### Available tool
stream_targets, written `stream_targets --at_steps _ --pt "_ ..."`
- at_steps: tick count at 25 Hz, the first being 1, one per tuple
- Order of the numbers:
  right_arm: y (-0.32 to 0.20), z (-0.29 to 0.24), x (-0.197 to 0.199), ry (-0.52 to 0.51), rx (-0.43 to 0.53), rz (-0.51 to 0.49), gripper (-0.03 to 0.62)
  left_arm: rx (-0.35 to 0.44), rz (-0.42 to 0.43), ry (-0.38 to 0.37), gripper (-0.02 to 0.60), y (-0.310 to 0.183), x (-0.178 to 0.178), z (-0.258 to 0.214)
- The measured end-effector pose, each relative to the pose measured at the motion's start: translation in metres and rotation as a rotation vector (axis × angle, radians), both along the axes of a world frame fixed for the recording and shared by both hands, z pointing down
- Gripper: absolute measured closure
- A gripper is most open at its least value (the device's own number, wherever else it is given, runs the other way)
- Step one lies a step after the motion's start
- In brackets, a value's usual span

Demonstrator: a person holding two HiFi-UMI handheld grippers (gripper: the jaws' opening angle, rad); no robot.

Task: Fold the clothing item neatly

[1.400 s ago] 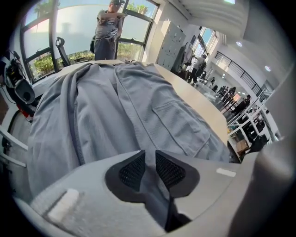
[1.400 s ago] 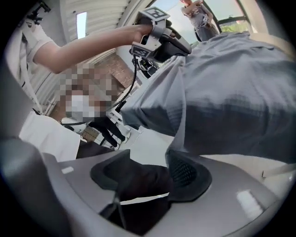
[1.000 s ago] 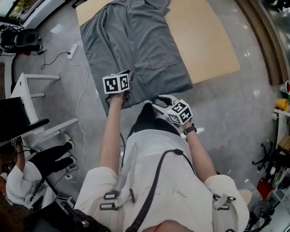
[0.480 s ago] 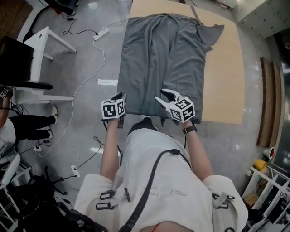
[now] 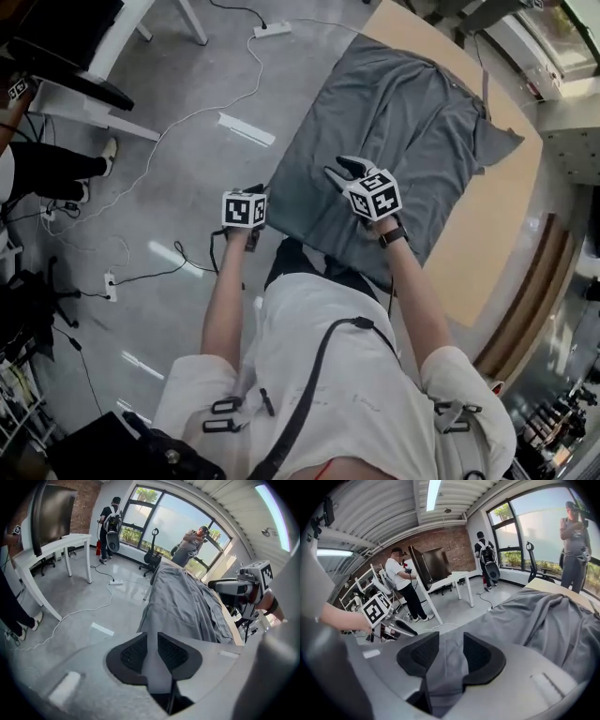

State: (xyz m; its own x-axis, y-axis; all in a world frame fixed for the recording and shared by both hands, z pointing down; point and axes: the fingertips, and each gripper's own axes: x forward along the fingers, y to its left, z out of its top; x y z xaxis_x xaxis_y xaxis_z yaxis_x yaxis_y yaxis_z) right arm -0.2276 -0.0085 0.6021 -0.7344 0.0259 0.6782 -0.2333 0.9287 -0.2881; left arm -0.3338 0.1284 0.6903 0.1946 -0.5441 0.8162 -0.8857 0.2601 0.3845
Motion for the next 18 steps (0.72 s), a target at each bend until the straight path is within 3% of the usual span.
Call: stream_targets --at_steps 7,9,15,18 --pt "0.02 0.014 -0.021 -0.014 -0.093 -0.069 0.431 -0.044 -0.016 -0.013 0.511 0.004 0.011 0.025" --pt "0.026 0.015 -0.019 -0.008 -0.102 -0.081 0.431 -0.053 -0.037 -0.036 0.58 0.009 0.005 0.026" --pt "0.02 0.019 0.003 -0.009 -0.125 -0.046 0.441 -0.023 -0.104 0.011 0.581 0.01 0.004 0.031" --pt "0.012 0.015 0.025 -0.026 -0.128 -0.032 0.444 -0.018 -0.126 -0.056 0.581 0.009 0.006 0.022"
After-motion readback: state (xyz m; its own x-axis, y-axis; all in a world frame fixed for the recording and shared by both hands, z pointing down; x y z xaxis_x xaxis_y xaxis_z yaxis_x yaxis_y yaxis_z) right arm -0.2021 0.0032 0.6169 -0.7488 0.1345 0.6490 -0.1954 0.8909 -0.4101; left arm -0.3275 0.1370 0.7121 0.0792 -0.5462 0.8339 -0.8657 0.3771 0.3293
